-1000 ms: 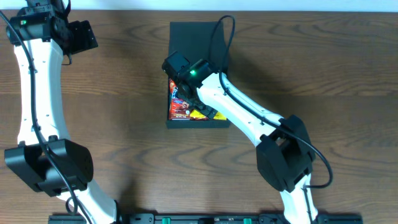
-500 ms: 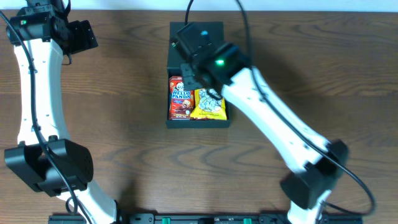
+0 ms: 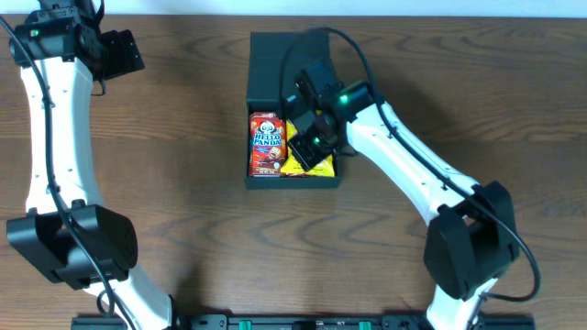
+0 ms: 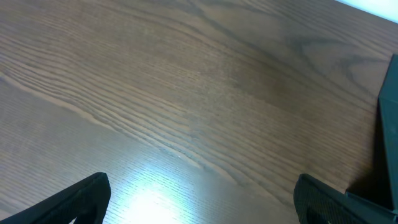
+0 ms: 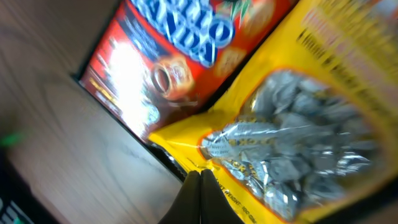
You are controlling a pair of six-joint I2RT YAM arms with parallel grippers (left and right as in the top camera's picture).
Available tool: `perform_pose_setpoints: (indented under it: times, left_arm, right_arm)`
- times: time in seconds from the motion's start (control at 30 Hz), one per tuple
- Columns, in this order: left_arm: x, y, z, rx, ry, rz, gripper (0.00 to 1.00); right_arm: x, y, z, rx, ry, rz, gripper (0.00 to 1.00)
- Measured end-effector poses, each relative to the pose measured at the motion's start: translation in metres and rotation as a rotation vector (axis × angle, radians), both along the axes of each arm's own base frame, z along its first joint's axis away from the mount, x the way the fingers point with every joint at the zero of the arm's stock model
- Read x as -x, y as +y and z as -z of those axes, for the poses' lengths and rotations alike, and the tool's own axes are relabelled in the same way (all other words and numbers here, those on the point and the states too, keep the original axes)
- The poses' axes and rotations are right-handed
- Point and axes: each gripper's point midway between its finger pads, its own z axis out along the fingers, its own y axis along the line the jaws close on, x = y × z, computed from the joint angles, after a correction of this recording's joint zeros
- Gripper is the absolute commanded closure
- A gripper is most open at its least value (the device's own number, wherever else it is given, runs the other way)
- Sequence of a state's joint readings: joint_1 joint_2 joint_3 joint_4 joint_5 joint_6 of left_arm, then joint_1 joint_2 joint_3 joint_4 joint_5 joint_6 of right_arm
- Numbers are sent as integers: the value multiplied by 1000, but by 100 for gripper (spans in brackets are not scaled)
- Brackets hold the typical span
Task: Pack container
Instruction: 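Release and press the yellow bag flat in the box, right gripper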
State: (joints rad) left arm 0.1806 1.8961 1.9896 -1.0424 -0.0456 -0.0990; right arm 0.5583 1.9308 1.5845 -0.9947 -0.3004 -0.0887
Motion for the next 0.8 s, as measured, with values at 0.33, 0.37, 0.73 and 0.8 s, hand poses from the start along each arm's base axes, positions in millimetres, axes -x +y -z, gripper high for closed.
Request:
perform_pose_setpoints:
  times: [0.33,0.37,0.73,0.8]
  left_arm:
    - [0,0,0,2,0,1,5]
    - [0,-1,0,5,-1,3,5]
    - [0,-3,1,14,2,8,5]
    - [0,-3,1,14,2,8,5]
  right_arm:
    - [9,2,26,-36,21,-29,98]
    - [8,2,25,-38,19,-30,98]
    - [-3,10,-4,-63,-18,-41,99]
    - [-12,15,-11,-84,-58,-46,99]
